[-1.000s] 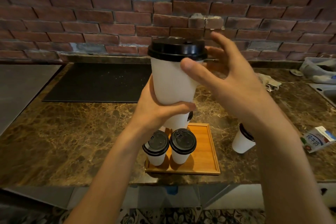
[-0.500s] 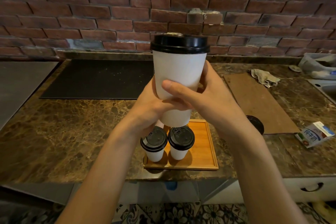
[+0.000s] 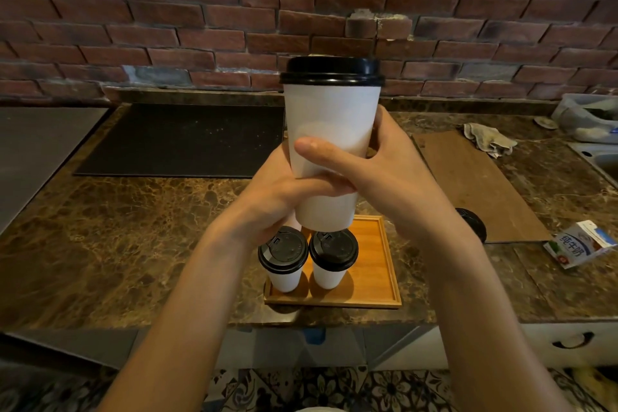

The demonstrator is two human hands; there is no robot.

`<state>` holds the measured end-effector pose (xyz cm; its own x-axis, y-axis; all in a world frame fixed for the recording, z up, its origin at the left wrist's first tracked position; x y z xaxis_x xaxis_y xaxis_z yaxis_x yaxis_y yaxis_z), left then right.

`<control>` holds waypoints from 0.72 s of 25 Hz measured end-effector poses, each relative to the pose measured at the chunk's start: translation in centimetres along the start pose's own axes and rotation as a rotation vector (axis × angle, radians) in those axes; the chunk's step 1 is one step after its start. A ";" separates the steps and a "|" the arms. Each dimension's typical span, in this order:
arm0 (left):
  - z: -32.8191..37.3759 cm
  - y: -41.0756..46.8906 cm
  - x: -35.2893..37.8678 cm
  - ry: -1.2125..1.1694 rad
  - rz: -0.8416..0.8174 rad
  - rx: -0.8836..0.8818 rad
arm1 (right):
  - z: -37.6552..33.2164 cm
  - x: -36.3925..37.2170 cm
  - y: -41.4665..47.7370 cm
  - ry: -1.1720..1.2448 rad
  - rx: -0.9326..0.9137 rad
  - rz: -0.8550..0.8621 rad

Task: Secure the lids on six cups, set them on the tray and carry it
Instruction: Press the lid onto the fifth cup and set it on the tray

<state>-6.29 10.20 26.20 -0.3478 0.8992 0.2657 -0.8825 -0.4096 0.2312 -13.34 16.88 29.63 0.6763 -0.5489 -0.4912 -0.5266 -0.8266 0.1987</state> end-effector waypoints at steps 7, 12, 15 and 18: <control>1.4 0.1 -0.1 -0.014 -0.083 0.005 | -0.7 -0.4 0.2 0.182 -0.043 -0.151; 1.7 0.3 0.4 0.009 -0.170 -0.020 | -1.3 -0.2 -0.1 0.260 -0.105 -0.314; 1.3 0.3 0.4 0.031 -0.181 -0.044 | -1.1 -0.1 -0.3 0.278 -0.102 -0.347; 1.3 0.4 0.3 0.037 -0.168 -0.041 | -1.0 -0.2 -0.4 0.293 -0.097 -0.349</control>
<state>-6.29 10.13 27.63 -0.2051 0.9598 0.1918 -0.9412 -0.2472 0.2304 -12.72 17.13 30.51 0.9288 -0.2359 -0.2857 -0.2000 -0.9683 0.1495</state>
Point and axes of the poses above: each hand's wrist, its own y-axis towards the middle knuckle, its own x-axis out of the palm, z = x × y, the point moved 9 cm from there along y, towards the middle knuckle, and after that the axes turned 13 degrees about -y, right-handed, at the moved point
